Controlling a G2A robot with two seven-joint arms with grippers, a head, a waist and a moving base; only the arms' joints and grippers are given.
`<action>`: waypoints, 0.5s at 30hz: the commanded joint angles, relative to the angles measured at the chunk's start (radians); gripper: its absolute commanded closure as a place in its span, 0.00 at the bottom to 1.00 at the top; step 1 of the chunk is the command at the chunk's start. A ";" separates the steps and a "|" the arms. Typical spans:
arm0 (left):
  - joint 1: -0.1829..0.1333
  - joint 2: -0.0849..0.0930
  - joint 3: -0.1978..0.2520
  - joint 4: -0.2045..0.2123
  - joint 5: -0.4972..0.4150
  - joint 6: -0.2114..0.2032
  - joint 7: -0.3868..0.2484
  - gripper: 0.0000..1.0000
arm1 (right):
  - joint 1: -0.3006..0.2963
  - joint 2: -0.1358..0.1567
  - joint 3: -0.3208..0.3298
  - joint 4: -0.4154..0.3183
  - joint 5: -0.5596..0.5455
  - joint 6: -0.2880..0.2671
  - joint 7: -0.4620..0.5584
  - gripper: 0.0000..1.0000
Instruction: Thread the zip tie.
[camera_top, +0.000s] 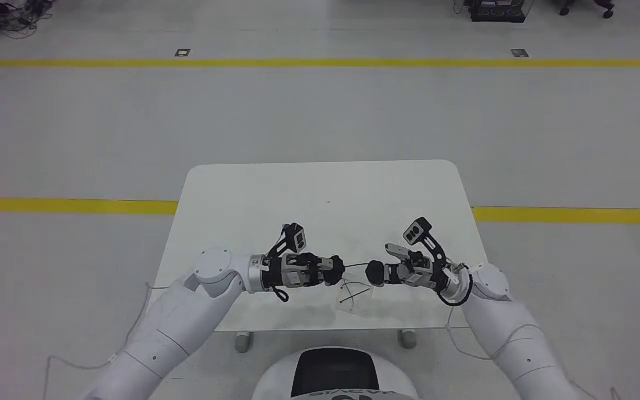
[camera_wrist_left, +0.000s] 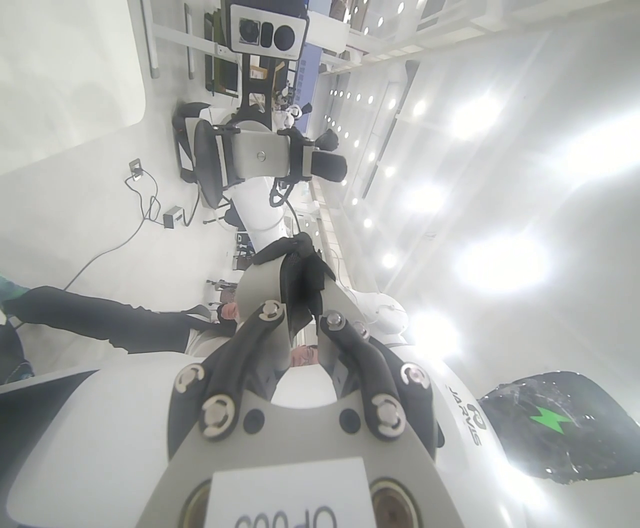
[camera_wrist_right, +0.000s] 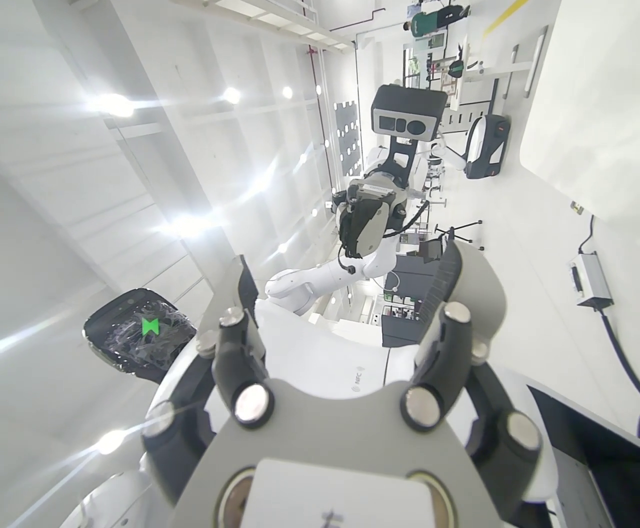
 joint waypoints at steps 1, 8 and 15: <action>-0.001 0.001 0.001 0.001 -0.002 0.000 0.000 1.00 | 0.003 -0.001 -0.008 0.005 -0.002 -0.007 0.002 0.62; -0.004 0.002 0.005 0.003 -0.010 0.001 -0.003 1.00 | 0.014 0.000 -0.023 0.022 -0.001 -0.022 0.002 0.75; -0.004 0.002 0.005 0.003 -0.010 0.001 -0.003 1.00 | 0.020 0.000 -0.027 0.031 0.003 -0.044 0.002 0.80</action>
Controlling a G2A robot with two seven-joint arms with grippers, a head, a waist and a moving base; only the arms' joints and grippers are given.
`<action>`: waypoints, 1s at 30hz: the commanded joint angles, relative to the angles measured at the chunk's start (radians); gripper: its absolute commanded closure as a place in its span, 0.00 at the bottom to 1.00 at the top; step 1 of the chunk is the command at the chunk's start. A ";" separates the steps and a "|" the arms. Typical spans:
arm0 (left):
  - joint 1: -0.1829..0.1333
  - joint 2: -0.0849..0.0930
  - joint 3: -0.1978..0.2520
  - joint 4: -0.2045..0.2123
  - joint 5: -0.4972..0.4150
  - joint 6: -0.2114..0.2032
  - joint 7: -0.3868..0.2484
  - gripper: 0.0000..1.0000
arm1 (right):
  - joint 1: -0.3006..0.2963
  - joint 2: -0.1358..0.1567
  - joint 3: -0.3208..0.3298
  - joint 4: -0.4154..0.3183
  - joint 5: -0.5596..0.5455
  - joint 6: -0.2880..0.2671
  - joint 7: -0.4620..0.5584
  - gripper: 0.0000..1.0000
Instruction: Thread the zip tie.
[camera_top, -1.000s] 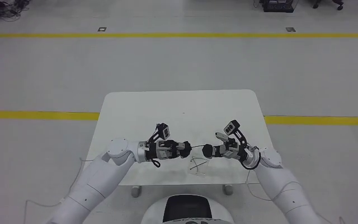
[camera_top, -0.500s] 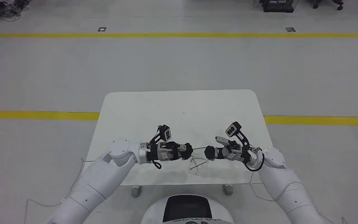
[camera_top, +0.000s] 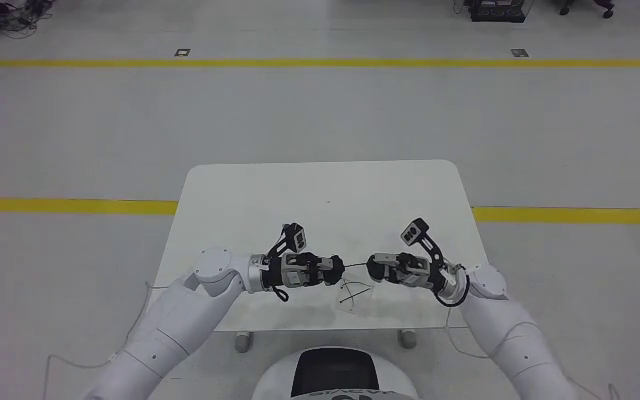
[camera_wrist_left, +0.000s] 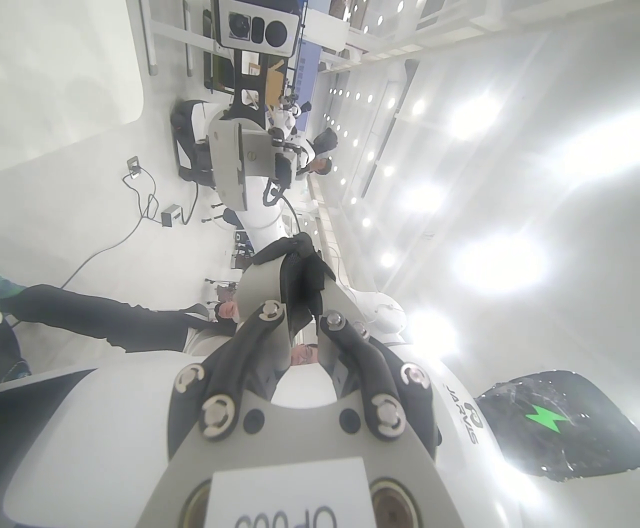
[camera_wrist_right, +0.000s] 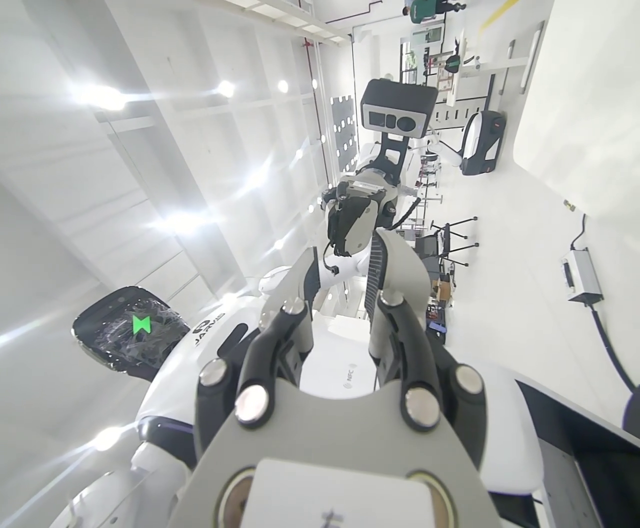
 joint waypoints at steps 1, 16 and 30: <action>0.000 0.000 0.000 0.000 0.000 0.000 0.000 1.00 | 0.000 0.000 -0.001 0.001 0.001 -0.007 0.000 0.80; 0.000 0.000 0.000 0.000 0.000 0.000 0.000 1.00 | -0.002 0.009 -0.017 -0.015 0.014 -0.036 0.000 0.81; 0.000 0.000 0.000 0.000 0.000 0.000 0.000 1.00 | 0.002 0.017 -0.030 -0.017 0.018 -0.041 0.000 0.87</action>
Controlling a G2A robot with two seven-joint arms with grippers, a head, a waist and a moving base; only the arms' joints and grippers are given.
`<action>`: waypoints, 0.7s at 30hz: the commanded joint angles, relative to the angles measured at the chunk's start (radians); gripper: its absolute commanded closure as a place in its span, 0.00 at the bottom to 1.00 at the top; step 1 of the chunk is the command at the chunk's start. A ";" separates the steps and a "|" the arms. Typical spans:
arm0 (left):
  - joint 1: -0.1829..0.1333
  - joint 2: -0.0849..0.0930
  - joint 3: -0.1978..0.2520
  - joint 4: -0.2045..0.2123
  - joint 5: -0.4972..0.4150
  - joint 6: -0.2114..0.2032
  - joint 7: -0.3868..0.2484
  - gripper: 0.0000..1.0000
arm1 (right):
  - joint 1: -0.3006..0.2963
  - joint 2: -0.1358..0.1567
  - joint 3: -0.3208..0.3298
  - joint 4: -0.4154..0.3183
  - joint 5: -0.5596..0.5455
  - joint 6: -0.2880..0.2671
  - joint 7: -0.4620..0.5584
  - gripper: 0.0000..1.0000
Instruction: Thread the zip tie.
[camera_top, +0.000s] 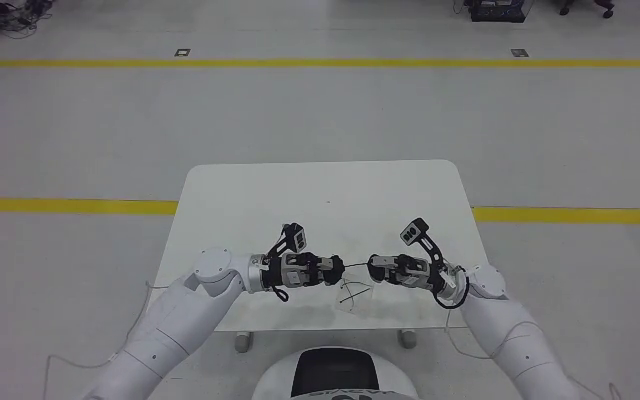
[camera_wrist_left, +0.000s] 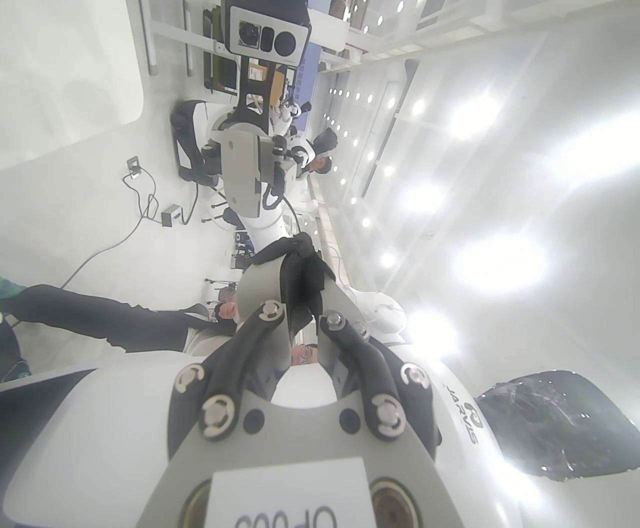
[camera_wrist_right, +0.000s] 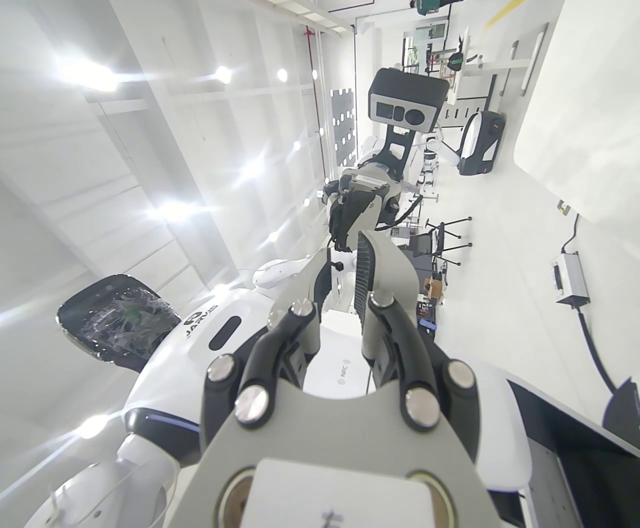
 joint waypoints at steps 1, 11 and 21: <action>0.000 0.000 0.000 0.000 0.000 0.000 0.000 1.00 | 0.000 0.001 -0.001 0.000 0.002 -0.001 0.000 0.88; 0.000 0.000 0.000 0.000 0.000 0.000 0.000 1.00 | 0.001 0.004 -0.005 0.002 0.006 -0.005 0.000 1.00; 0.000 0.000 0.000 0.000 0.000 0.000 0.000 1.00 | 0.004 0.005 -0.011 0.002 0.008 -0.007 0.000 1.00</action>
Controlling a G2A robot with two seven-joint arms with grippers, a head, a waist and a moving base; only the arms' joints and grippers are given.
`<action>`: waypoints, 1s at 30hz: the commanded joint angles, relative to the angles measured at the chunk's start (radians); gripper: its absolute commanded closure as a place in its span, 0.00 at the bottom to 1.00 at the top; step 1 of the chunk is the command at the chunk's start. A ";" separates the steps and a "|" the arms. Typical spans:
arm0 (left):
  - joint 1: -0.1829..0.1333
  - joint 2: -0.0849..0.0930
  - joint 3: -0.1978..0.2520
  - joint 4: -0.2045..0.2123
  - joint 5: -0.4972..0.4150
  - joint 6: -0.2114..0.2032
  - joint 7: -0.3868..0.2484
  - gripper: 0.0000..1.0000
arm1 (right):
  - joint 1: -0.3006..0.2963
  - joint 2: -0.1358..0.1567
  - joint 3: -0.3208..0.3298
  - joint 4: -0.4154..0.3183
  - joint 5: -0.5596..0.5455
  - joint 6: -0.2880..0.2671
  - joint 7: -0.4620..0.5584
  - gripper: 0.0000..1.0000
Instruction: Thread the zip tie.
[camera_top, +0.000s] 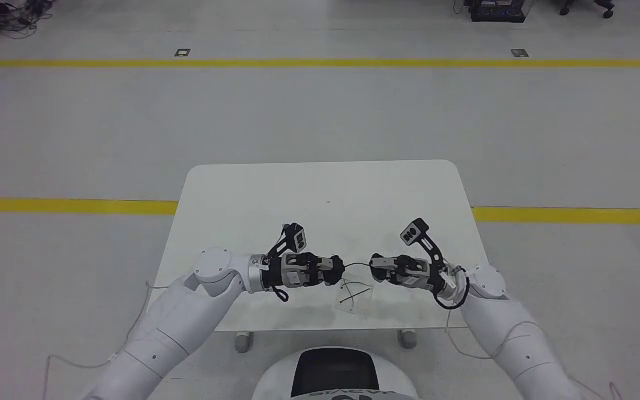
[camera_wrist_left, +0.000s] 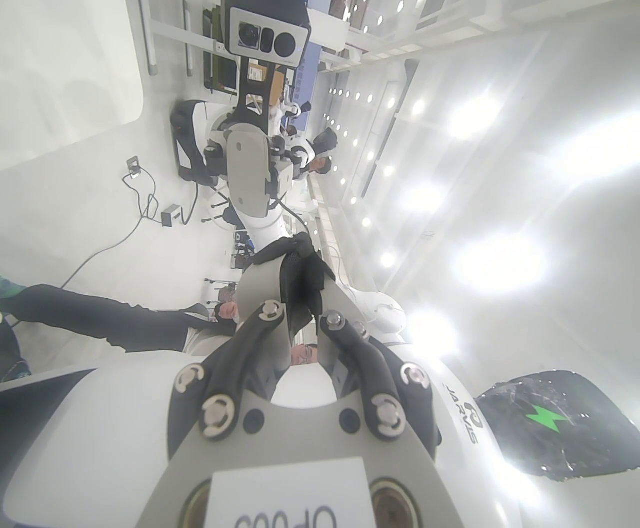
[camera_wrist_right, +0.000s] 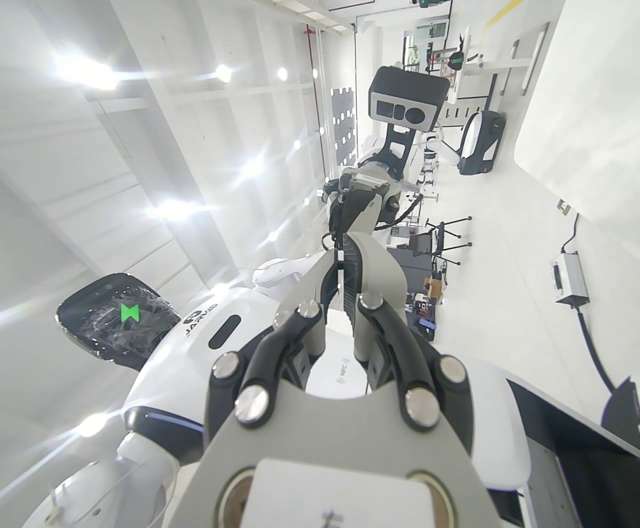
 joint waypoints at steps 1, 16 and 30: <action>0.000 0.000 0.000 0.000 0.000 0.000 0.000 1.00 | 0.001 0.000 -0.001 0.001 -0.001 0.001 0.000 1.00; 0.000 0.000 0.000 0.000 0.000 0.000 0.000 1.00 | 0.005 -0.001 -0.004 0.000 0.003 0.003 -0.001 0.85; 0.000 0.000 0.000 0.000 0.000 0.000 0.000 1.00 | 0.001 0.000 -0.002 -0.001 0.010 -0.002 0.000 1.00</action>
